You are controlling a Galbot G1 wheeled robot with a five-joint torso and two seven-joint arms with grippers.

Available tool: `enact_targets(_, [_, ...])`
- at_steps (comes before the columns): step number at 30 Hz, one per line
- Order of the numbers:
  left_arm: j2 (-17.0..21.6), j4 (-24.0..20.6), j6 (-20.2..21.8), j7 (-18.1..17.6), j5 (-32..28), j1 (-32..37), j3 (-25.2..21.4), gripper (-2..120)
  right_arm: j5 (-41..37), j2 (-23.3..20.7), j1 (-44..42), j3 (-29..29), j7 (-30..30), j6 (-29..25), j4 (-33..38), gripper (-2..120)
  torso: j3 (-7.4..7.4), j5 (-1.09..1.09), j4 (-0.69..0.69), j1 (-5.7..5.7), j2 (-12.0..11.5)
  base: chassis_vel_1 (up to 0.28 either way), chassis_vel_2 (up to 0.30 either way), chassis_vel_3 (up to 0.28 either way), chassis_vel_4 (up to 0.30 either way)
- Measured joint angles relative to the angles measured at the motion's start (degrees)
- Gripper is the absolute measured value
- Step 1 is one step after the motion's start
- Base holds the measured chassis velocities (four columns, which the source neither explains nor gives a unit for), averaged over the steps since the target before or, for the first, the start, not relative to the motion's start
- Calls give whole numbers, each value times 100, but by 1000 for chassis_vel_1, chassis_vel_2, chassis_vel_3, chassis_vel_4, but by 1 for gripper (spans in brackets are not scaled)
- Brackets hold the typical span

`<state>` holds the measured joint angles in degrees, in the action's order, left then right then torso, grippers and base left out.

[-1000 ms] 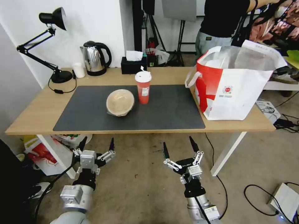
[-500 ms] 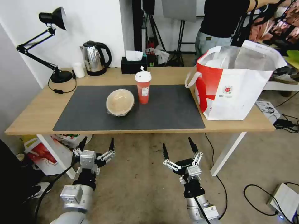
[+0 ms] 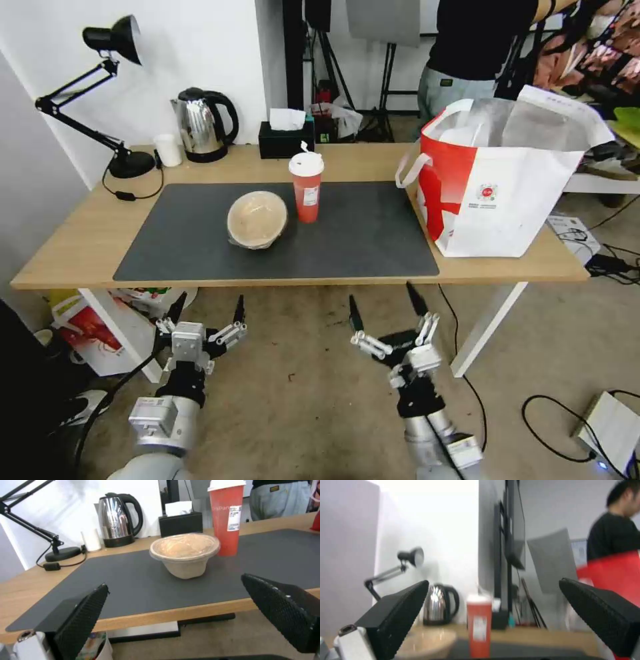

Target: Pick up the trash from the table and place it into the takeout bag.

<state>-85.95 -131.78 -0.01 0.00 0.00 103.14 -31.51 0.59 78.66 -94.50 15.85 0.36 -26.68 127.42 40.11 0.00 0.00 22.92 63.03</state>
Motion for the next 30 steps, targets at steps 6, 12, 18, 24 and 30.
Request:
enact_targets(6, [0, 0, 0, 0, 0, 0, 0, 100, -641, -435, 424, 54, -5, 514, 384, 100, 0, 0, 0, 0, 0, 0, 0, 0, 0])
enact_targets(12, [0, 0, 0, 0, 0, 0, 0, 100, -1085, -699, 842, 2, -31, 741, 372, 100, 0, 0, 0, 0, 0, 0, 0, 0, 0])
enact_targets(18, [0, 0, 0, 0, 0, 0, 0, 100, -1595, -1024, 1668, -261, -77, 1084, -45, 100, 0, 0, 1, 0, 0, 0, 0, 0, 0])
enact_targets(24, [-1, 0, 0, -1, 0, 0, -1, 100, -2492, -1295, 2329, -496, -197, 1414, -383, 100, 0, 0, 0, 0, 0, 0, 0, 0, 0])
enact_targets(30, [0, 0, 0, 0, 0, 0, 0, 100, -3404, -1739, 3297, -909, -172, 1776, -682, 100, 0, -1, 1, 0, 0, 0, 0, 0, 0])
